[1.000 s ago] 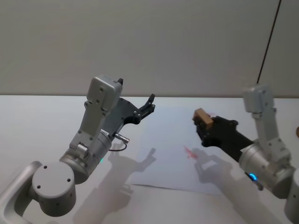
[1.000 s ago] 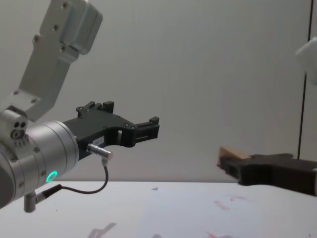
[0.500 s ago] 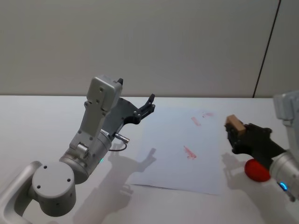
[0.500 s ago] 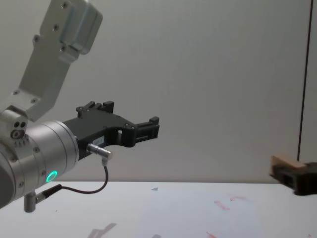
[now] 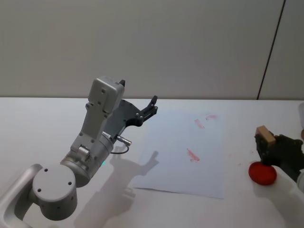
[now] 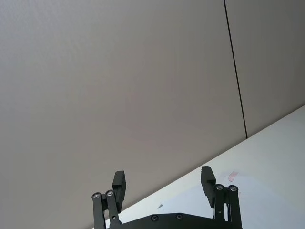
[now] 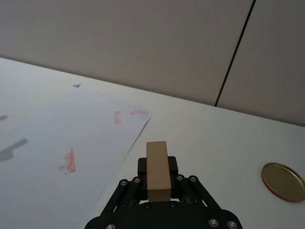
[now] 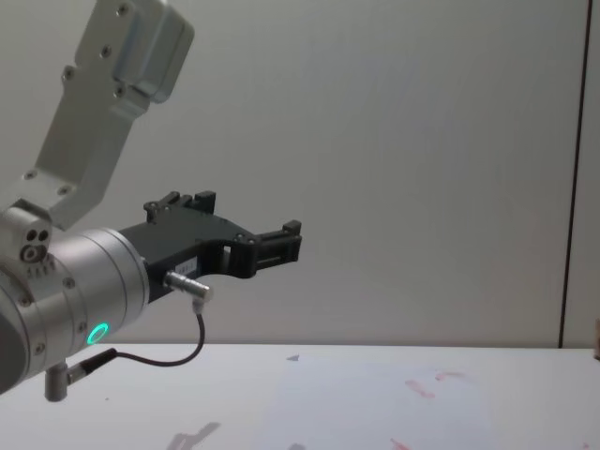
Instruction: Use the one hand to pick up the stamp and affix it onto the A4 paper.
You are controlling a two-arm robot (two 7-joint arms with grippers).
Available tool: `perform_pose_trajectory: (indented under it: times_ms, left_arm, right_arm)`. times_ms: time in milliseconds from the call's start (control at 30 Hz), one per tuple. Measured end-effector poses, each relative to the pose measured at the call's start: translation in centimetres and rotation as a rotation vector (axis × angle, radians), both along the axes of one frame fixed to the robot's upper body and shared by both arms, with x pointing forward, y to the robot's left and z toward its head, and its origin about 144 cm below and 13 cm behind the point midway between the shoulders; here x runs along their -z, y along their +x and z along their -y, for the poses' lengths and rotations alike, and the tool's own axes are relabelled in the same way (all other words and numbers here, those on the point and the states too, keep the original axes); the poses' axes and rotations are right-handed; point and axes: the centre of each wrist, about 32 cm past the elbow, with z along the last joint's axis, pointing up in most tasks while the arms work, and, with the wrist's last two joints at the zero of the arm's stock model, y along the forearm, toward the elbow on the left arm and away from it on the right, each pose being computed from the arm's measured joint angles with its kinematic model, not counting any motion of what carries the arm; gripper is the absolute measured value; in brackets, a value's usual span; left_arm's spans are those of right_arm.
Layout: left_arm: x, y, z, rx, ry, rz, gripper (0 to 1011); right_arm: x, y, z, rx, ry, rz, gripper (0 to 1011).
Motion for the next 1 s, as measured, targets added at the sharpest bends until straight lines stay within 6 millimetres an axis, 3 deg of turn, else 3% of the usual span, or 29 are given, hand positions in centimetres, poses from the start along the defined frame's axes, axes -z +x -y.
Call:
perform_pose_trajectory:
  times_ms: [1000]
  left_arm:
    - [0.0,0.0,0.0,0.000,0.000,0.000,1003]
  right_arm:
    - [2.2,-2.2,1.7,0.049,-0.056,-0.146,221]
